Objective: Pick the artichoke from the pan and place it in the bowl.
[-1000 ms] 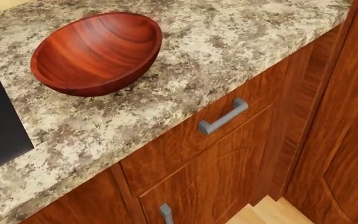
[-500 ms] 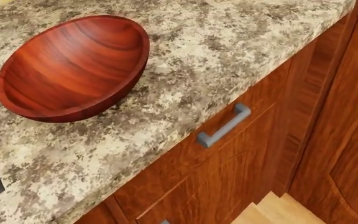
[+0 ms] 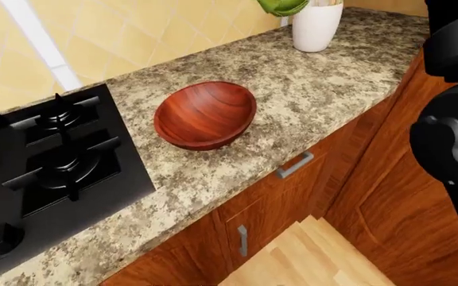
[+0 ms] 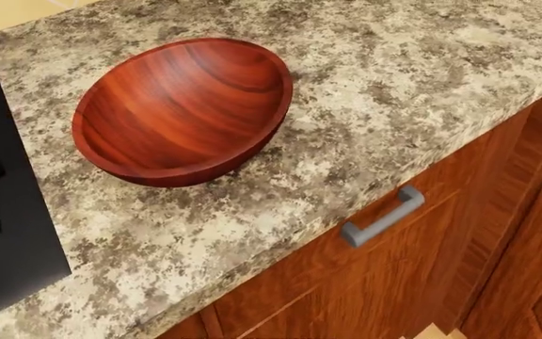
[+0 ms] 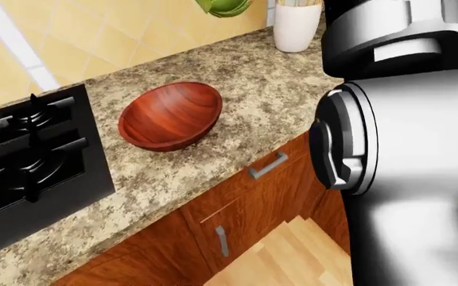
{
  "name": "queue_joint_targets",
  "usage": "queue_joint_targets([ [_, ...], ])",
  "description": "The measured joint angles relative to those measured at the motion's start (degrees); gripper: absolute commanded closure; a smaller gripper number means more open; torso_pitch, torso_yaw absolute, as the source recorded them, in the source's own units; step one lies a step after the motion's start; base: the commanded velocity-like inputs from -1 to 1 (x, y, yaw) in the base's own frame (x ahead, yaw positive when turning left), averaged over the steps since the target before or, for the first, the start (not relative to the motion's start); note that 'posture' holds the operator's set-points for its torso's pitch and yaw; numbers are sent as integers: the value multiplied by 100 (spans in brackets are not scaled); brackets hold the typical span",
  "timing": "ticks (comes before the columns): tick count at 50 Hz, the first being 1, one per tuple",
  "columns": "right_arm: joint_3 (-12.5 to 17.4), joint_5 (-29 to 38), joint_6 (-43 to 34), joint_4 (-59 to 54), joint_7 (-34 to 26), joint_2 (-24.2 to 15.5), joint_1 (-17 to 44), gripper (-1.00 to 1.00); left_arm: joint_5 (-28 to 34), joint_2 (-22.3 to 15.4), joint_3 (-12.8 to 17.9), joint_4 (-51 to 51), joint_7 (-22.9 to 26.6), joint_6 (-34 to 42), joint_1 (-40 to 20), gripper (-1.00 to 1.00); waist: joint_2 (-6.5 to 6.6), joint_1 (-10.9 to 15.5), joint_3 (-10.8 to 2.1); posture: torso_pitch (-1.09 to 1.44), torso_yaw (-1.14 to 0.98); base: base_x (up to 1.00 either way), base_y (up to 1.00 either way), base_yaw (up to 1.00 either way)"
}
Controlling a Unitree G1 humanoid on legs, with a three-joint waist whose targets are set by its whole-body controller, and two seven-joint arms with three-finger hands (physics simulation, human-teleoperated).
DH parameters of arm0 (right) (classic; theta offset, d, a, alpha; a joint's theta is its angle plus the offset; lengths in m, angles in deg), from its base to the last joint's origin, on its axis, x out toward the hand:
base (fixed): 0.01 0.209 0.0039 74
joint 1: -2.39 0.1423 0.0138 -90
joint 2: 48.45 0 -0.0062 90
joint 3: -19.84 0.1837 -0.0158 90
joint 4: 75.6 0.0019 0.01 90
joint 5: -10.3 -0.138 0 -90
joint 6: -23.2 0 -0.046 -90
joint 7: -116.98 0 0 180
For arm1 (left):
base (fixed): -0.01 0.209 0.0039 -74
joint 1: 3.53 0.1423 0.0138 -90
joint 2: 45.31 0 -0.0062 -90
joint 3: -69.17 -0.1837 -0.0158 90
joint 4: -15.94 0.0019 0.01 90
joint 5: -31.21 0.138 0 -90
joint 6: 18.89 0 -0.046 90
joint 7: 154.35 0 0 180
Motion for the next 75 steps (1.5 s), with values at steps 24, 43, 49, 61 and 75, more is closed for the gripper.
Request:
queue_joint_targets([
  [24,28,-5,-79,89,-91,-57,37,100,-64,-55,-10,-36,19,-20,-17,-100,389,-66,-70,0,0,0,0,38],
  [43,23,0,-88,47,-173,-119,51,100,-120,-44,-53,-36,24,32,7,-100,-304,-78,-80,0,0,0,0,38],
  [49,21,4,-133,116,-220,-96,47,100,-106,-90,55,-51,-6,-14,-11,-100,-13,-6,-34,0,0,1,0,38],
  [61,-8,-60,-173,90,-343,19,-3,100,-84,-93,92,51,-44,50,31,-100,70,-35,-70,0,0,0,0,31],
  [75,-66,30,-20,-43,-295,-171,45,100,-127,-109,37,6,-6,17,-5,-100,123,-75,185,0,0,0,0,0],
])
